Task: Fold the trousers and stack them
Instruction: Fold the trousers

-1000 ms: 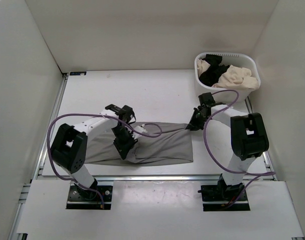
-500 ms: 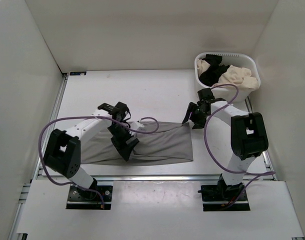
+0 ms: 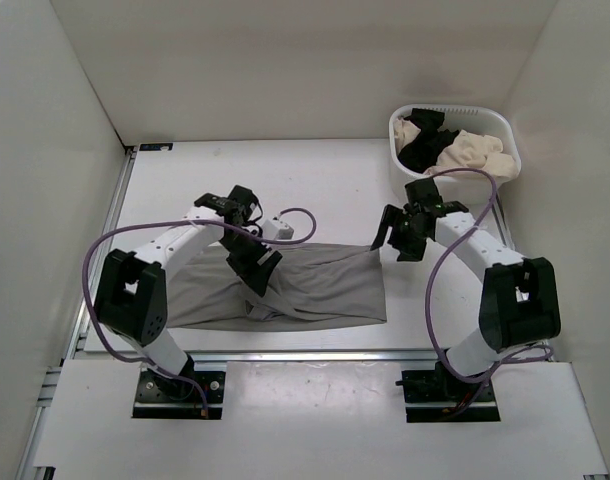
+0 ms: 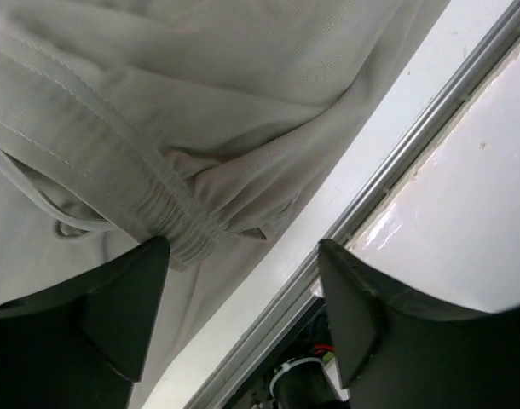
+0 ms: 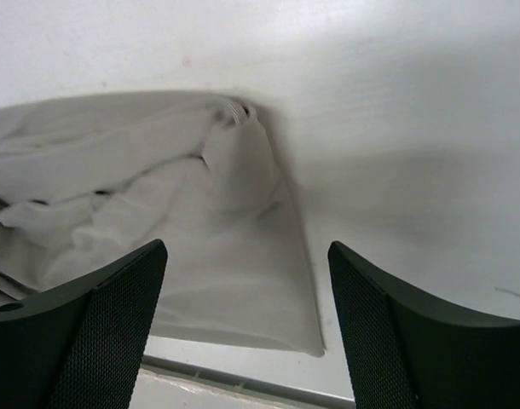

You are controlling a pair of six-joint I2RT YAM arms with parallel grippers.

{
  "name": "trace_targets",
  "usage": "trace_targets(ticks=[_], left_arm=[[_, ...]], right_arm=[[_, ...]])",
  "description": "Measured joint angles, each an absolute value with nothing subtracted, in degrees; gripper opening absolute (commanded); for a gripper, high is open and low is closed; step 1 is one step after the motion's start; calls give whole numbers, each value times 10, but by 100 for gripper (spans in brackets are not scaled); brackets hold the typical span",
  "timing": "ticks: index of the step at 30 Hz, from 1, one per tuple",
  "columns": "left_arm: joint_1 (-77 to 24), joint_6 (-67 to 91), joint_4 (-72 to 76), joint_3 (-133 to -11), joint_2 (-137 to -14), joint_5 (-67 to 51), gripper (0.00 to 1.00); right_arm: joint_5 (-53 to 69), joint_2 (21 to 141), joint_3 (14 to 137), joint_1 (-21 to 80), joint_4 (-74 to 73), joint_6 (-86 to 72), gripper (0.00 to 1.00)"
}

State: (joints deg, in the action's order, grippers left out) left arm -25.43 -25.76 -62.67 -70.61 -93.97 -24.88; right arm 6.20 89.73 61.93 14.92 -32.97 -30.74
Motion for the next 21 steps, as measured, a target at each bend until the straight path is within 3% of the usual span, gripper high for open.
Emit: trace_targets(ticks=[9,12,16,17,19,20,21], left_arm=[[-252,-225,-616,-700,-924,-210,81],[-252,-214,-587,-716,-936,-192,81],[-249,-201,-559,-667,-941,-182,81],[-249,-198,-559,-653,-941,-178,77],[-249,-191,-558,-631,-943,-168,58],[-249,-188,-556,-622,-943,-163,43],[-248,-185,-554,-616,-943,-158,14]], right_arm=[[86,876,499,151,-313,-322,83],[97,882,485,156,-302,-328,77],[119,905,487,167,-269,-336,61],[124,908,487,170,-263,-336,58],[138,918,488,176,-249,-340,48],[146,924,488,177,-242,-341,36],[153,929,488,178,-235,-341,26]])
